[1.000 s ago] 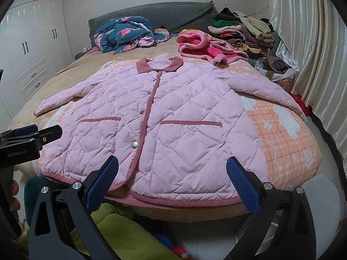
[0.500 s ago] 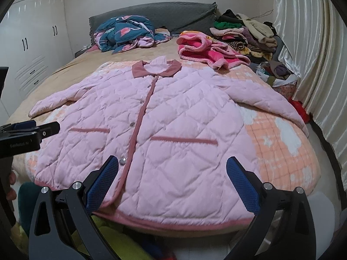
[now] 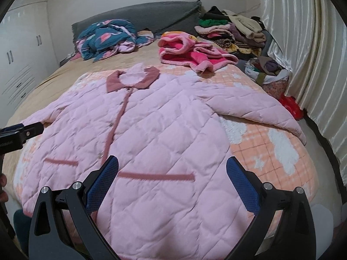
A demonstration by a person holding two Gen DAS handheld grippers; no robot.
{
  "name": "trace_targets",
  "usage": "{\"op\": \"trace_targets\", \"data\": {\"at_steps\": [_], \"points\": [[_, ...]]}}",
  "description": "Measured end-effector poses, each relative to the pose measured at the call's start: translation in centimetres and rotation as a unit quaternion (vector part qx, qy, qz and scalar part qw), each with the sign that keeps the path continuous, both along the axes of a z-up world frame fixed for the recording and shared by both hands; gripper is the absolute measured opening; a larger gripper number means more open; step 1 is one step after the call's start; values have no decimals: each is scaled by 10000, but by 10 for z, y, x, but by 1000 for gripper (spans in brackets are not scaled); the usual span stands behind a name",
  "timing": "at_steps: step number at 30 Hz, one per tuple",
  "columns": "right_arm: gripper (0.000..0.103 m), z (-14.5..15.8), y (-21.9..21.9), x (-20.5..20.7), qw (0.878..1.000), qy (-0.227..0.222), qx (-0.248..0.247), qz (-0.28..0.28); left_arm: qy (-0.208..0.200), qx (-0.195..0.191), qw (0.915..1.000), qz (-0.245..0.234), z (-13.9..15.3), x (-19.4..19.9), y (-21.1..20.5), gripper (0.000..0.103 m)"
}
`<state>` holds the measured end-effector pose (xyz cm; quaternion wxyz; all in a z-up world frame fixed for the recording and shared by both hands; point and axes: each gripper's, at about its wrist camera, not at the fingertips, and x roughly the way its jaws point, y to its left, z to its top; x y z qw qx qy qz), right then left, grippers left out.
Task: Fold large clothes
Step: 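Move the right tool to the jacket sleeve cuff and grasp it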
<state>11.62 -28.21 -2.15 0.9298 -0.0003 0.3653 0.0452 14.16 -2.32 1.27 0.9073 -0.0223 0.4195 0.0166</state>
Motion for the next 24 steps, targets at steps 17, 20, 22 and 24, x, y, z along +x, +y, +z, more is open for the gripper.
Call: {"op": "trace_targets", "data": {"at_steps": [17, 20, 22, 24], "points": [[99, -24, -82, 91, 9931, 200, 184, -1139, 365, -63, 9992, -172, -29, 93, -35, 94], [99, -31, -100, 105, 9900, 237, 207, -1377, 395, -71, 9991, -161, -33, 105, -37, 94], [99, -33, -111, 111, 9879, 245, 204, -1520, 424, -107, 9989, -167, -37, 113, -40, 94], [99, -35, -122, 117, 9861, 228, 155, -1640, 442, -112, 9988, -162, -40, 121, -42, 94]]}}
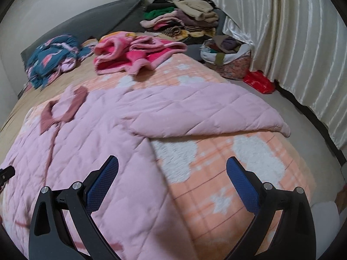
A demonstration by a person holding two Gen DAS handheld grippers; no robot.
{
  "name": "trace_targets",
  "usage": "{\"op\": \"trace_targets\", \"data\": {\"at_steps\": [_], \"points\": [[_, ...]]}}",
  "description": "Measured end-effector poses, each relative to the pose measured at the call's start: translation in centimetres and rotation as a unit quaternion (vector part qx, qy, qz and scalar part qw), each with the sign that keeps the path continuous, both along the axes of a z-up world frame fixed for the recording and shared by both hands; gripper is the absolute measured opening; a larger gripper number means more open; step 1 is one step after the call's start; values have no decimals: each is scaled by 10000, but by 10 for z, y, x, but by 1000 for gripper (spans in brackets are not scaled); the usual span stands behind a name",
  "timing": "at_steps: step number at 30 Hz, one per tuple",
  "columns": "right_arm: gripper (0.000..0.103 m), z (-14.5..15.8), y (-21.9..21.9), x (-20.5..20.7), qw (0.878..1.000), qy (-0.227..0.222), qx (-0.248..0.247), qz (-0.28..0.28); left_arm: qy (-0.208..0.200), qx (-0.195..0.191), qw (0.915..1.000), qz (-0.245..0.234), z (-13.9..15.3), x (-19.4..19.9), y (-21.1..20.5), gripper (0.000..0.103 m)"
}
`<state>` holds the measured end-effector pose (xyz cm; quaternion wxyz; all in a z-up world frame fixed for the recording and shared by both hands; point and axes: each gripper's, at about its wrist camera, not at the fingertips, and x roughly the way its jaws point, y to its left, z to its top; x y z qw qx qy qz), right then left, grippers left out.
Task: Fold large clothes
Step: 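Move the right tool to the jacket sleeve cuff and grasp it, then lift the sleeve with the right tool and fold it across the jacket body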
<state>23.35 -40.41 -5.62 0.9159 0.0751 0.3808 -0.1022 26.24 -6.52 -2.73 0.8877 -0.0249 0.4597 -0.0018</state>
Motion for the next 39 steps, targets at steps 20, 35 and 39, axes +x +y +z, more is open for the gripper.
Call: {"op": "trace_targets", "data": {"at_steps": [20, 35, 39], "points": [[99, -52, -156, 61, 9731, 295, 1157, -1972, 379, 262, 9985, -290, -36, 50, -34, 94], [98, -102, -239, 84, 9209, 33, 2641, -2868, 469, 416, 9979, -161, -20, 61, -9, 94], [49, -112, -263, 72, 8951, -294, 3184, -3107, 412, 518, 9978, -52, -11, 58, -1, 94]]}}
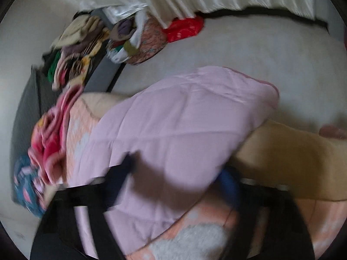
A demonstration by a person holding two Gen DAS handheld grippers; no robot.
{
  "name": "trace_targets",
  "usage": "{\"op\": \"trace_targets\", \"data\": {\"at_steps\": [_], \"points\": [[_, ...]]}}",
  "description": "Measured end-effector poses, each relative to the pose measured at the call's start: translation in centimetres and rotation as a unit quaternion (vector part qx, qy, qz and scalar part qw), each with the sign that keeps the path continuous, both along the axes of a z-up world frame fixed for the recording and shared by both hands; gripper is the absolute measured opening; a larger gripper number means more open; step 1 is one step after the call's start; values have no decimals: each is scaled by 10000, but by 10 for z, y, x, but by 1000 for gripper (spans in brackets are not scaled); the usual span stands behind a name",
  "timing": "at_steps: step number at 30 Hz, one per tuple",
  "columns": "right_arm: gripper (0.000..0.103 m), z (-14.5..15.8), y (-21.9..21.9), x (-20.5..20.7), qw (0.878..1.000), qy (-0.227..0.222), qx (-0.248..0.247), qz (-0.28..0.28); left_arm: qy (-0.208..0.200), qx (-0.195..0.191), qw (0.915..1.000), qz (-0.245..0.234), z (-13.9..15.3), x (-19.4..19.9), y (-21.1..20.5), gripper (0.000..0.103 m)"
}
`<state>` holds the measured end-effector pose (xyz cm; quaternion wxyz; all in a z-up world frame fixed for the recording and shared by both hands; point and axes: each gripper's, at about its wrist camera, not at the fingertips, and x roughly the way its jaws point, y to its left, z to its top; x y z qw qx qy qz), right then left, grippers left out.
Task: Fold large clothes
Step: 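Lift the sleeve with the right tool and fold it across the jacket body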
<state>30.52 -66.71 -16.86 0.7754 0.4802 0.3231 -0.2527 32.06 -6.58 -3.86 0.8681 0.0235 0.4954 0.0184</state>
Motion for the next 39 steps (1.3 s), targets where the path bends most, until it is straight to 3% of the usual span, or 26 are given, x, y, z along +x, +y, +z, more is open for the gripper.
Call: {"op": "trace_targets", "data": {"at_steps": [1, 4, 7, 13, 19, 25, 34, 39], "points": [[40, 1, -3, -2, 10000, -84, 21, 14, -21, 16, 10000, 14, 2, 0, 2, 94], [23, 17, 3, -5, 9990, -245, -292, 233, -51, 19, 10000, 83, 8, -1, 10, 94], [18, 42, 10, -6, 9958, -506, -623, 440, -99, -9, 9999, 119, 15, -2, 16, 94], [16, 103, 39, -2, 9812, -944, -1327, 1033, -213, -125, 9995, 195, 26, -9, 24, 94], [16, 152, 76, 1, 9638, -1331, -1711, 1556, -308, -151, 9991, 253, 37, -16, 32, 94], [15, 201, 129, 8, 9330, -1711, -2263, 2216, -455, -155, 9983, 320, 48, -22, 42, 94], [14, 248, 194, 9, 9000, -2183, -2547, 2783, -631, -142, 9972, 377, 59, -26, 59, 94], [14, 269, 233, 9, 8759, -2436, -2728, 3147, -687, -123, 9966, 434, 62, -27, 68, 94]]}}
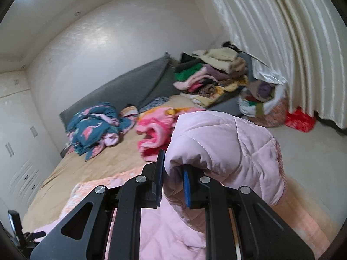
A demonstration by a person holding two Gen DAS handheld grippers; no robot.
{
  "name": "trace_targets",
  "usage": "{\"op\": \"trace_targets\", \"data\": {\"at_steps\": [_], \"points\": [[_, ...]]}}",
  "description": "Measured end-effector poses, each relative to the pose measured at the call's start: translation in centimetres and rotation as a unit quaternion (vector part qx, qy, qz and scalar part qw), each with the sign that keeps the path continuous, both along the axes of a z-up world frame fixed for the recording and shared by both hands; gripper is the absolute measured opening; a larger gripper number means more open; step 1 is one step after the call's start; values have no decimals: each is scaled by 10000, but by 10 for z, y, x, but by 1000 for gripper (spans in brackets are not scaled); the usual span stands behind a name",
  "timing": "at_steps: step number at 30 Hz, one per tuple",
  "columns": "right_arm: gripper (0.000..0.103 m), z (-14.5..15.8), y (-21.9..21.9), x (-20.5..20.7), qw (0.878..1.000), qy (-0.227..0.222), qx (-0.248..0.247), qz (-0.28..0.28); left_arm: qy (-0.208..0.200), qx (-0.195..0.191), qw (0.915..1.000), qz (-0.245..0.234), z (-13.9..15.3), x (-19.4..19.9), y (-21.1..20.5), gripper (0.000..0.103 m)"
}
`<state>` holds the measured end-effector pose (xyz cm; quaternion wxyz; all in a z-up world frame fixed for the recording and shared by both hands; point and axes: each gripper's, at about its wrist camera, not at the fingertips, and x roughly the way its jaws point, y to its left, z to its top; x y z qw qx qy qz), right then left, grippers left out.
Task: Fold large clothes
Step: 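Lift the sleeve with the right tool and fold it across the jacket body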
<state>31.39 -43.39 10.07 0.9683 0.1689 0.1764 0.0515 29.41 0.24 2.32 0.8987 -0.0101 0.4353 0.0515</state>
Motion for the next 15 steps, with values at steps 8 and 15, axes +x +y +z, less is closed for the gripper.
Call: {"op": "trace_targets", "data": {"at_steps": [8, 15], "points": [[14, 11, 69, 8, 9970, -157, -483, 579, -56, -167, 9997, 192, 0, 1, 24, 94], [14, -1, 133, 18, 9909, -111, -707, 1139, -57, -380, 9984, 425, -3, 0, 57, 94]]}}
